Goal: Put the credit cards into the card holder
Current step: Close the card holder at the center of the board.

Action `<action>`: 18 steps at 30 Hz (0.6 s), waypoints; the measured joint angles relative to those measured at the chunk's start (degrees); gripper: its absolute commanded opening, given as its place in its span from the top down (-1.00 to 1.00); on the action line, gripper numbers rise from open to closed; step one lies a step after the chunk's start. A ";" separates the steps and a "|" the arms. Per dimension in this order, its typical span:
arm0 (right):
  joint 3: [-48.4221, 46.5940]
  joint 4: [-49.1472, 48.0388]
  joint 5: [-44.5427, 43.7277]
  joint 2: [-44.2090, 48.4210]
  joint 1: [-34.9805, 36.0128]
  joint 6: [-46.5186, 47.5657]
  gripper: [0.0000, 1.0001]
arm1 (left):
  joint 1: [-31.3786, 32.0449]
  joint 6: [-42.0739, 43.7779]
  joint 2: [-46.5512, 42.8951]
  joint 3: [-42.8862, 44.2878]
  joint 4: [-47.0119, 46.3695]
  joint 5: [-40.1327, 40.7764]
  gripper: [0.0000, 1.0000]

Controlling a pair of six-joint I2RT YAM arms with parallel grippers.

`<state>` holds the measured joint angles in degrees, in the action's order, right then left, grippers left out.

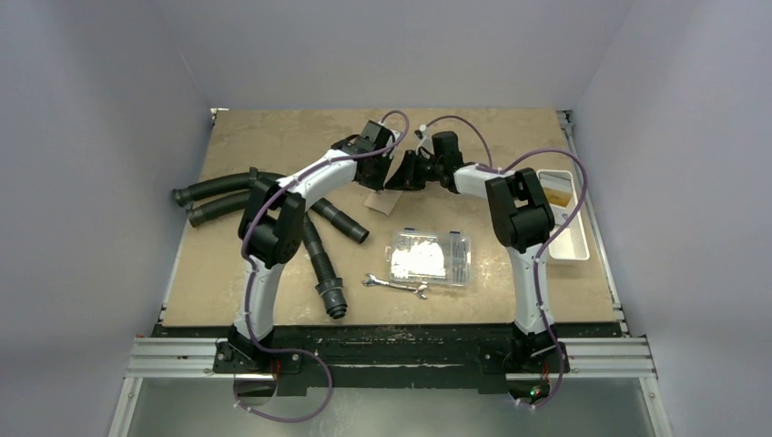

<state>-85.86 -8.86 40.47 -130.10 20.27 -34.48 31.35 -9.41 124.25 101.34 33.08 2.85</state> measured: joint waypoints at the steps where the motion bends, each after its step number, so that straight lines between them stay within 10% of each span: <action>1: -0.04 0.28 -0.02 0.13 0.00 0.11 0.49 | -0.17 -0.11 0.00 0.00 0.00 -0.07 1.00; 12: 2.89 11.82 -5.49 9.94 1.86 4.39 0.01 | -1.73 -2.03 -0.09 -1.73 -1.38 -1.03 1.00; 18: 7.85 11.10 -6.47 13.64 1.84 4.57 0.50 | -1.73 -2.10 -0.20 -1.88 -1.84 -1.55 1.00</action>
<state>-78.02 2.24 34.00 -116.46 22.11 -29.91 29.63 -11.51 124.05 99.46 31.24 1.30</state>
